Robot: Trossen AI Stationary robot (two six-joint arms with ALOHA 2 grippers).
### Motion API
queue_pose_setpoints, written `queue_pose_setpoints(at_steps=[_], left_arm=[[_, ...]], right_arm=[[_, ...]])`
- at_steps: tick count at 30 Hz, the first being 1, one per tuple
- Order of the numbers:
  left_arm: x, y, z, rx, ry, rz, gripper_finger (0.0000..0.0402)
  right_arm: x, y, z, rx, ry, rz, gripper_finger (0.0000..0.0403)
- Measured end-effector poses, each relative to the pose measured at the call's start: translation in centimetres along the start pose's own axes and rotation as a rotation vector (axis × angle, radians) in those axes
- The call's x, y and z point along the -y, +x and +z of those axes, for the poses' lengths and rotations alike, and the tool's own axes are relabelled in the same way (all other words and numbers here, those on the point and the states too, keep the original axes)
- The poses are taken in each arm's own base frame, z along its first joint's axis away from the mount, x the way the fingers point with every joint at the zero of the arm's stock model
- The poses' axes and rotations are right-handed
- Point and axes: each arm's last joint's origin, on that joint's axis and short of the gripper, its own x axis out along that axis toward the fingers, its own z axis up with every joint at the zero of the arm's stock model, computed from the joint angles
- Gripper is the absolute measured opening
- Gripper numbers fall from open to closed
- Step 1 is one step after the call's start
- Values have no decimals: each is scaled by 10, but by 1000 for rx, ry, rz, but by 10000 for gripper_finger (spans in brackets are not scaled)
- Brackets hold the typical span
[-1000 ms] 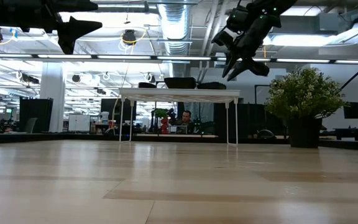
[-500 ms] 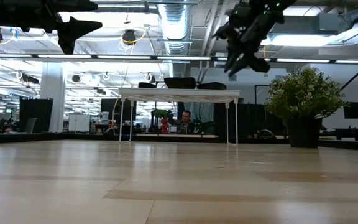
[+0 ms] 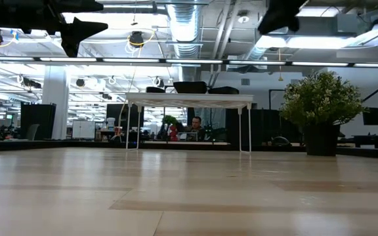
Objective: Pick & Place Mini shaped plates
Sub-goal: Return to Home Position
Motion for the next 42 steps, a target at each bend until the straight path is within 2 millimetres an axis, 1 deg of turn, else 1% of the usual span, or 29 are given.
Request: queue_pose_setpoints(at_steps=[1, 5, 7, 11, 14, 22, 26, 30, 34, 42], left_arm=[[0, 0, 0, 0, 0, 0, 204], [0, 0, 0, 0, 0, 0, 204], [0, 0, 0, 0, 0, 0, 204], [0, 0, 0, 0, -13, 0, 204], [0, 0, 0, 0, -15, 0, 204], [0, 0, 0, 0, -15, 1, 204], [0, -1, 1, 4, -16, 0, 204], [-1, -4, 1, -2, -14, 1, 204], [-2, -9, 1, -4, -14, 2, 204], [-5, -17, -1, -36, -6, 14, 204]], right_arm=[[0, -8, -3, 3, -11, -6, 74], [1, -36, -17, -29, 60, -66, 74], [1, -49, -26, -57, 65, -79, 74], [-2, -62, -44, -46, 57, -60, 74], [-5, -64, -58, -10, 49, -28, 74], [-10, -50, -96, 115, 105, 82, 74], [-11, -42, -115, 117, 150, 116, 74], [-10, -39, -133, 141, 195, 138, 74], [-10, -41, -147, 197, 217, 167, 74], [-7, -52, -170, 327, 255, 203, 74]])
